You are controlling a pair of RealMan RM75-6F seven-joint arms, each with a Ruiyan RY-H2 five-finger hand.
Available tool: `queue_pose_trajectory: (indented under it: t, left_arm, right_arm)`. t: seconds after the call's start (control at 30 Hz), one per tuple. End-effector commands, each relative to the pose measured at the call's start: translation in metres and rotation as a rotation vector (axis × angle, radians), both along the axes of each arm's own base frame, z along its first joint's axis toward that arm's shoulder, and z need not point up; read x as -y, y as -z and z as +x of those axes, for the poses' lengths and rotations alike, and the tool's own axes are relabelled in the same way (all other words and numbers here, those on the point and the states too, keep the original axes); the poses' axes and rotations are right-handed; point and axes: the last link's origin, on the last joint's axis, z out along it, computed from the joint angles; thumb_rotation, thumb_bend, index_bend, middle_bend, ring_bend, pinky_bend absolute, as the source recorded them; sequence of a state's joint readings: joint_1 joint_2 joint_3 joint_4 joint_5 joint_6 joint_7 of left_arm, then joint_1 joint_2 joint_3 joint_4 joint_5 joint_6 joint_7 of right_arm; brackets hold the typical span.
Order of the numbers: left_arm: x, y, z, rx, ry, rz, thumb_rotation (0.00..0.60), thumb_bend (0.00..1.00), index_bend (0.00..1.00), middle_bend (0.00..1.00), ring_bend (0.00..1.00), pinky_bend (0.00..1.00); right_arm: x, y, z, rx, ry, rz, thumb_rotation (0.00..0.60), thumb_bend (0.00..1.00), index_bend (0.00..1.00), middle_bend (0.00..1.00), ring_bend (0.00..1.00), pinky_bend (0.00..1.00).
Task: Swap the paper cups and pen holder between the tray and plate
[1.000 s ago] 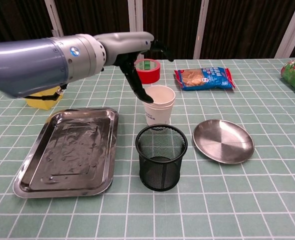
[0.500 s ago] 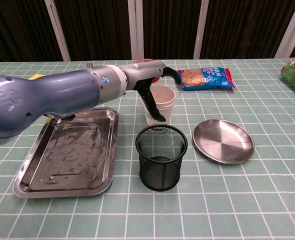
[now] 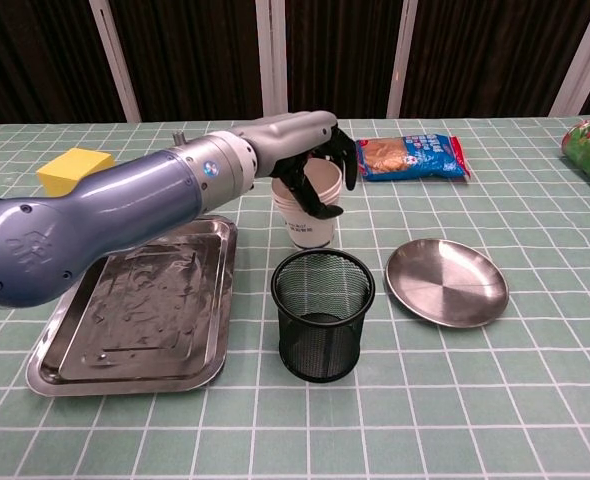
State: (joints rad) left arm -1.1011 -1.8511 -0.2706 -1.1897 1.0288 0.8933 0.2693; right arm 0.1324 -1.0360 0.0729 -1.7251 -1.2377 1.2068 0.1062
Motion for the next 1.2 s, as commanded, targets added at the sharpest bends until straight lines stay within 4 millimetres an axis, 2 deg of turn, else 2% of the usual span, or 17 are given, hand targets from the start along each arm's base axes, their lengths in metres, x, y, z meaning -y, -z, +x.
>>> queue_pose_trajectory:
  t: [0.03,0.2,0.33,0.4,0.5,0.6,0.73,0.87,1.07,1.2]
  left_arm:
    - [-0.002,-0.009,-0.006,-0.008,-0.005,0.024,0.6,0.47,0.47,0.45,0.39,0.49]
    - [-0.003,-0.032,-0.016,0.013,-0.027,0.05,0.6,0.47,0.47,0.44,0.39,0.49]
    - [0.004,-0.071,-0.029,0.038,-0.028,0.066,0.6,0.46,0.47,0.43,0.38,0.48]
    - [0.011,-0.089,-0.042,0.012,-0.038,0.061,0.6,0.46,0.47,0.42,0.38,0.47]
    - [0.025,-0.116,-0.071,-0.088,-0.067,0.056,0.6,0.46,0.47,0.41,0.38,0.46]
    - [0.036,-0.127,-0.093,-0.14,-0.105,0.037,0.6,0.46,0.47,0.41,0.38,0.46]
    - [0.046,-0.124,-0.117,-0.143,-0.158,-0.008,0.6,0.46,0.47,0.41,0.38,0.46]
    - [0.048,-0.11,-0.135,-0.119,-0.163,-0.033,0.6,0.46,0.47,0.41,0.38,0.46]
    - [0.049,-0.093,-0.145,-0.101,-0.137,-0.061,0.6,0.44,0.45,0.36,0.34,0.43]
    - [0.049,-0.084,-0.148,-0.117,-0.13,-0.08,0.6,0.38,0.42,0.32,0.31,0.42]
  right_arm:
    - [0.0,0.0,0.0,0.001,0.001,0.001,0.6,0.0,0.0,0.0,0.02,0.0]
    - [0.0,0.001,0.0,0.002,0.004,0.004,0.6,0.0,0.0,0.0,0.02,0.0]
    - [0.0,0.001,-0.001,0.004,0.008,0.006,0.6,0.0,0.0,0.0,0.02,0.0]
    - [0.0,0.001,0.0,0.008,0.009,0.007,0.6,0.0,0.0,0.0,0.02,0.0]
    - [0.0,0.001,0.0,0.01,0.007,0.009,0.6,0.0,0.0,0.0,0.02,0.0]
    - [-0.001,0.002,0.001,0.008,0.004,0.013,0.6,0.0,0.0,0.0,0.02,0.0]
    - [-0.001,0.003,0.003,0.006,-0.001,0.011,0.6,0.0,0.0,0.0,0.02,0.0]
    - [-0.002,0.002,0.005,0.001,-0.006,0.005,0.6,0.0,0.0,0.0,0.02,0.0]
    - [-0.003,0.003,0.006,-0.003,-0.007,0.006,0.6,0.0,0.0,0.0,0.02,0.0]
    - [-0.003,0.003,0.005,-0.001,-0.004,0.007,0.6,0.0,0.0,0.0,0.02,0.0]
